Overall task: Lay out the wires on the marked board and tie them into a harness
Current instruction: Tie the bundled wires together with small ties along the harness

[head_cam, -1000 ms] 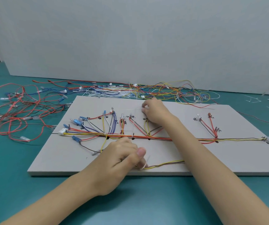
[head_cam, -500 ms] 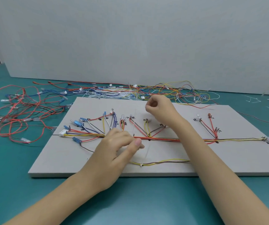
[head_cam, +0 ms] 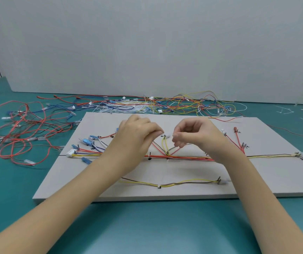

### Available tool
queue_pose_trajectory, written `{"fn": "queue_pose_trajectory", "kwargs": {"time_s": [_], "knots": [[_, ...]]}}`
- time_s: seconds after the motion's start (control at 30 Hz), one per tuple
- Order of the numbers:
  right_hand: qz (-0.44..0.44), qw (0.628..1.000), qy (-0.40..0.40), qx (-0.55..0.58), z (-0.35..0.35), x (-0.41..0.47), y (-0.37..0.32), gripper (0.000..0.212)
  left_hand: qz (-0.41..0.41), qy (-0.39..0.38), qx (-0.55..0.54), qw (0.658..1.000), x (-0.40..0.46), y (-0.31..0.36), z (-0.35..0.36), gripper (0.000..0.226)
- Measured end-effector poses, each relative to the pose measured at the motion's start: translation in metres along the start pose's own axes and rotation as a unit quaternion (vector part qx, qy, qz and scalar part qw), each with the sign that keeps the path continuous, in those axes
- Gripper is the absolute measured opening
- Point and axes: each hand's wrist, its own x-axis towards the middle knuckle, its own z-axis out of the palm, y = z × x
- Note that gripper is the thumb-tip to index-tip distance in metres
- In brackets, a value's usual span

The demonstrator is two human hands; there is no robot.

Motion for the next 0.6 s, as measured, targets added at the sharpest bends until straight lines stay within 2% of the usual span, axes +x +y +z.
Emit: {"fn": "queue_pose_trajectory", "kwargs": {"time_s": [0.07,0.13,0.27,0.6], "knots": [[-0.001,1.000,0.012,0.014,-0.002,0.001,0.000,0.020,0.008,0.036,-0.024,0.999,-0.002,0.000,0.008,0.016],[-0.001,0.999,0.027,0.032,-0.001,0.002,0.000,0.023,0.018,0.070,-0.004,0.997,-0.004,0.003,0.014,0.012],[-0.002,0.995,0.052,0.089,0.002,0.004,0.002,0.027,0.019,0.089,-0.019,0.996,-0.006,0.006,0.022,0.009],[0.006,0.959,0.116,0.259,0.016,0.008,0.009,0.004,-0.073,0.093,-0.141,0.983,0.004,0.010,0.026,0.012]]}}
